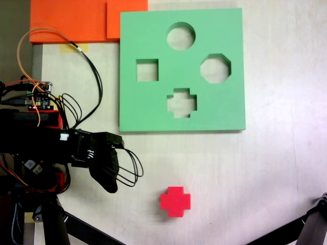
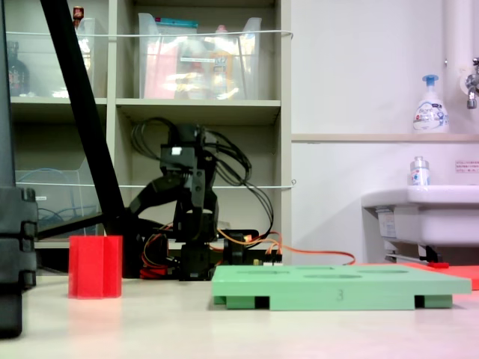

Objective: Put the cross columnar block into the corresponding hole

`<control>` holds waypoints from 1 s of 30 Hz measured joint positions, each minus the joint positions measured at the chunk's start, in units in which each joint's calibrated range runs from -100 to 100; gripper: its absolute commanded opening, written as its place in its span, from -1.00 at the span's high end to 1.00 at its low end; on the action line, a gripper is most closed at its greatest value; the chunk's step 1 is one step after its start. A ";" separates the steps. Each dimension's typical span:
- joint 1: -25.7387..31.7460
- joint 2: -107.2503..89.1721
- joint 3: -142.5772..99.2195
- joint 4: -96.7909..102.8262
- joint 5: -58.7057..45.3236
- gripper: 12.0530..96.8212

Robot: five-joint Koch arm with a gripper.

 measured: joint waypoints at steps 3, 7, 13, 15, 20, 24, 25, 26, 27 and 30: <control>-0.88 9.17 5.78 -0.49 -1.47 -0.50; -1.27 20.79 12.64 -0.69 -3.08 -0.50; -1.81 36.94 24.50 -1.76 -5.42 -0.50; -2.30 41.72 28.22 -2.84 -6.50 -0.50; -4.05 48.56 28.81 -3.72 -8.84 -0.50; -5.47 54.31 31.16 -4.60 -10.65 -0.50; -5.76 55.40 31.16 -4.80 -10.94 -0.50; -6.06 56.36 31.16 -4.89 -11.23 -0.50; -6.25 57.05 31.16 -4.89 -11.48 -0.50; -6.59 58.96 32.44 -4.89 -11.92 -0.50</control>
